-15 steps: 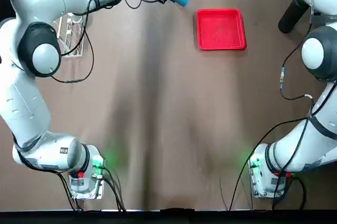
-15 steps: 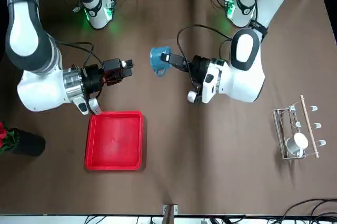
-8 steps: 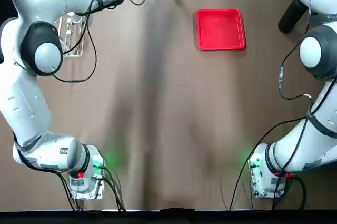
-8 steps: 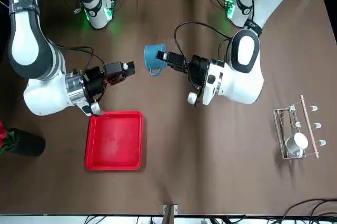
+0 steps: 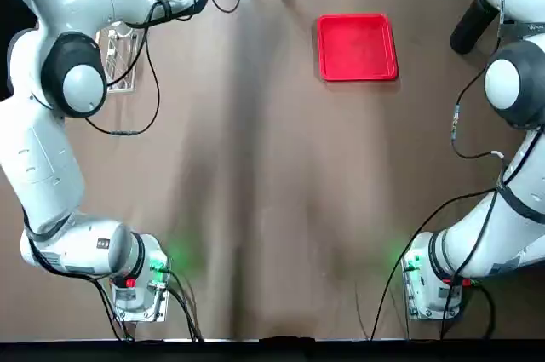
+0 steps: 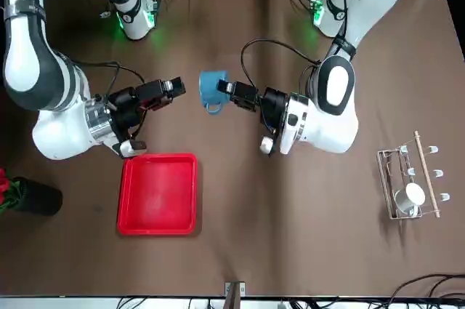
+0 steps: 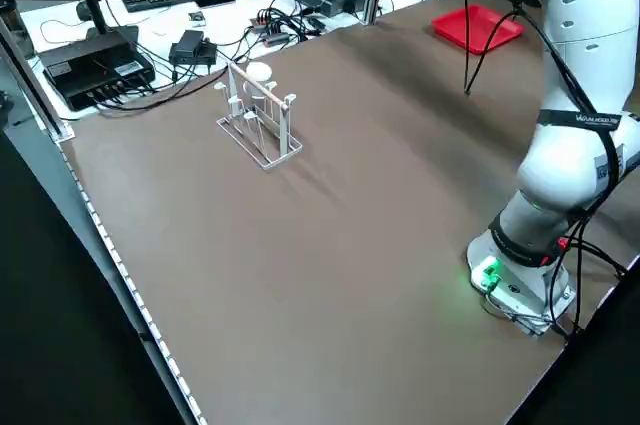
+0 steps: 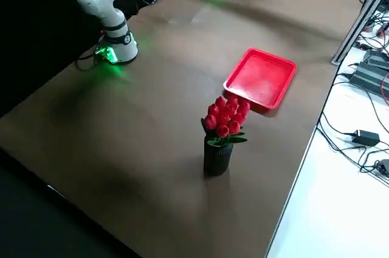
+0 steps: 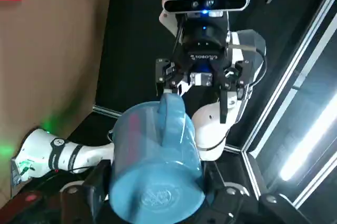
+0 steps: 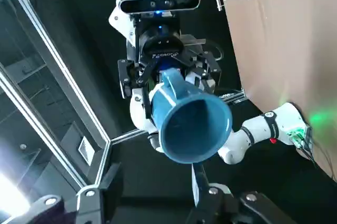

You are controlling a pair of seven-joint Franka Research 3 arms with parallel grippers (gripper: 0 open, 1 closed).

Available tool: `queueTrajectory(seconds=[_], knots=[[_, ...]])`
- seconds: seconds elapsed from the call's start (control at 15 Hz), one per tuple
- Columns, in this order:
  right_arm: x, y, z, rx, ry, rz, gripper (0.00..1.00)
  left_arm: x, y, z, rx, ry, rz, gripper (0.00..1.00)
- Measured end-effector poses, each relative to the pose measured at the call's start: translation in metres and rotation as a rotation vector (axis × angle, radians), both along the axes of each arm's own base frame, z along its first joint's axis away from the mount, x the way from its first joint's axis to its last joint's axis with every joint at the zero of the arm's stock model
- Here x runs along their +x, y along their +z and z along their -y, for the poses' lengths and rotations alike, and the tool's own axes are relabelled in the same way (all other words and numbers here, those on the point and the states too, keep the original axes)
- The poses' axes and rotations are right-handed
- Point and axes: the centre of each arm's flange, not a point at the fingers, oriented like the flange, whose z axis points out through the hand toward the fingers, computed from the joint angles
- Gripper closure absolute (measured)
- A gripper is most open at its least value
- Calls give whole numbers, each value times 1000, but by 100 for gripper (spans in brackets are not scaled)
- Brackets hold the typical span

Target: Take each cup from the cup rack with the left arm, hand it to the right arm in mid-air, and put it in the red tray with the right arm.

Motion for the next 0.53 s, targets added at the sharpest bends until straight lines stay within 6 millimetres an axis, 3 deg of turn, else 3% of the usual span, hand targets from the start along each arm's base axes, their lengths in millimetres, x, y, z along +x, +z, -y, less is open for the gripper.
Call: queueTrajectory(seconds=[0.33, 0.4, 0.53], knots=[[-2, -1, -18, -14, -13, 1, 41, 3, -1, 0, 5, 18, 1, 24], [-3, -2, -24, -16, -13, 0, 46, 3, -2, 0, 5, 18, 0, 24], [-5, -3, -34, -24, -21, 2, 48, 3, -2, 0, 5, 19, 1, 24]])
